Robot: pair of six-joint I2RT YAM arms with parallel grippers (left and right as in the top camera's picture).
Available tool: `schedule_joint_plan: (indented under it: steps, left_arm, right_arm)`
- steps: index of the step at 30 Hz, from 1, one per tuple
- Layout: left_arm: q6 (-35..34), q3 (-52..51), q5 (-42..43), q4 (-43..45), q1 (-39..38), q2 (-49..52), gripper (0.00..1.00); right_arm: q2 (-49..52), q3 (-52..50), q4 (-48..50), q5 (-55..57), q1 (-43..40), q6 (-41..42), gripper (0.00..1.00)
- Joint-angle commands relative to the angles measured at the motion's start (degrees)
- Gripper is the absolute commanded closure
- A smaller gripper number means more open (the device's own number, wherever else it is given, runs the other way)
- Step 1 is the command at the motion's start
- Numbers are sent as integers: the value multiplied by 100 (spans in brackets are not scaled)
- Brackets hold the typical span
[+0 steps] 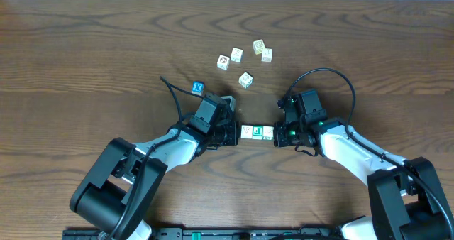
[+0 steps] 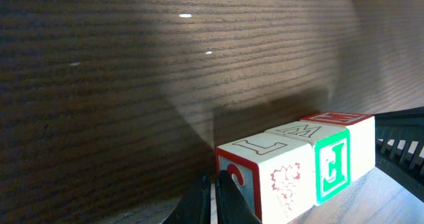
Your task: Lift 3 blocks
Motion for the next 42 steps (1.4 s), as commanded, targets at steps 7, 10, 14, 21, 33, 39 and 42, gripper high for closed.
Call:
schedule_joint_plan:
  steps: [7,10,14,21,33,39,42]
  left_arm:
    - [61,210,365,72,-151,68,93]
    - [63,210,365,72,-151,66,93]
    - [122,210,363,74,-144,66,93]
    - [173,210,356,70,-136,66,92]
    - [234,210,13,-68,-136,66,93]
    - [234,210,-422,-404,-136,66,93]
    - [234,210,-540,-509,-136,66,93]
  right_arm:
    - [35,9,4,-208,208,39,99]
    - [35,9,7,7,201,262,99]
    - [35,9,17,234,192,402,99]
    - [35,9,9,509,192,400,99]
    - [35,9,-2,876,192,330,99]
    - [35,9,-4,935,192,225,99]
    - [35,9,-9,1062,192,225,99]
